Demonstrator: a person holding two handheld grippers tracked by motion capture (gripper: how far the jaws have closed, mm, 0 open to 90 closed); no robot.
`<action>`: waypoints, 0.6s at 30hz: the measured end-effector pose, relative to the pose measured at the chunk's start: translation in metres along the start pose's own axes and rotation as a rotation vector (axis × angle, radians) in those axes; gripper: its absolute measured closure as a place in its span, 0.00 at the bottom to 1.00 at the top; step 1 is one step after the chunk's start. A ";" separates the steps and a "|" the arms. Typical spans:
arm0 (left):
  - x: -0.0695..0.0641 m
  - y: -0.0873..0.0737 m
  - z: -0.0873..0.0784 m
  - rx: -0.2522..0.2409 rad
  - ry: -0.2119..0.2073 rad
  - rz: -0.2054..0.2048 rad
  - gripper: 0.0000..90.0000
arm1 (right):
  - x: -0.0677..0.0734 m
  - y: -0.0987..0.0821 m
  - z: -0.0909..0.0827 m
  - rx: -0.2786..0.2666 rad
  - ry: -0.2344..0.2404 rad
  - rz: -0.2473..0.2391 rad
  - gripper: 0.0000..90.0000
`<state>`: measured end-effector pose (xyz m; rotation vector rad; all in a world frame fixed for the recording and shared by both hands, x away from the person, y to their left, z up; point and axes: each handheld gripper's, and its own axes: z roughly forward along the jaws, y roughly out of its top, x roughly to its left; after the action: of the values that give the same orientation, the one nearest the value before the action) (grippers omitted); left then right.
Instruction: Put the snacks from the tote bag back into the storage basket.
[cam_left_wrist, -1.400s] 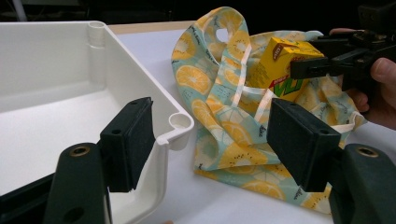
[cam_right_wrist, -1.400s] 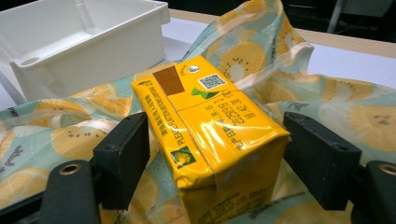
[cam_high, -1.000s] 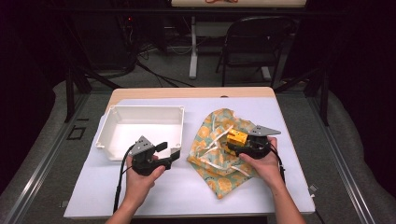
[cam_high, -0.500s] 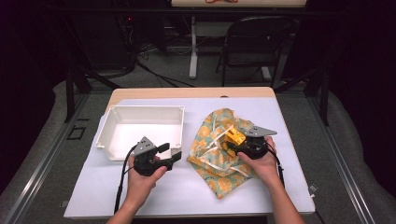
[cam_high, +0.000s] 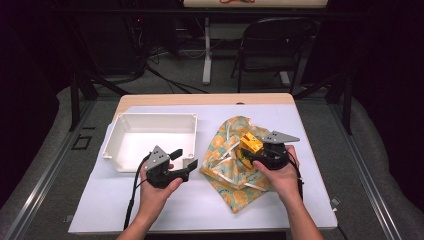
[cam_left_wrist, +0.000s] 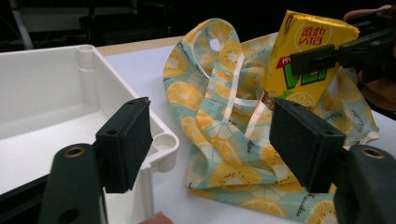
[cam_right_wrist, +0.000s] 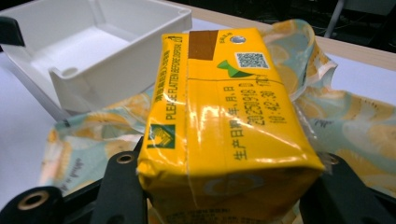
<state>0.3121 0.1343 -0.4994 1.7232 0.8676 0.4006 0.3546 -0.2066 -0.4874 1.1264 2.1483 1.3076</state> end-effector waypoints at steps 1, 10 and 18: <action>-0.001 0.000 0.001 -0.001 0.003 0.010 0.31 | 0.002 0.002 -0.002 -0.005 0.001 0.006 0.56; -0.019 0.003 0.010 0.036 -0.006 0.043 0.19 | 0.020 0.013 -0.016 -0.085 0.007 0.048 0.56; -0.037 0.002 0.016 0.056 -0.066 0.070 0.13 | 0.041 0.019 -0.018 -0.101 0.047 0.072 0.56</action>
<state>0.2985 0.0961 -0.4973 1.8129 0.7785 0.3667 0.3265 -0.1798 -0.4590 1.1530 2.0668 1.4712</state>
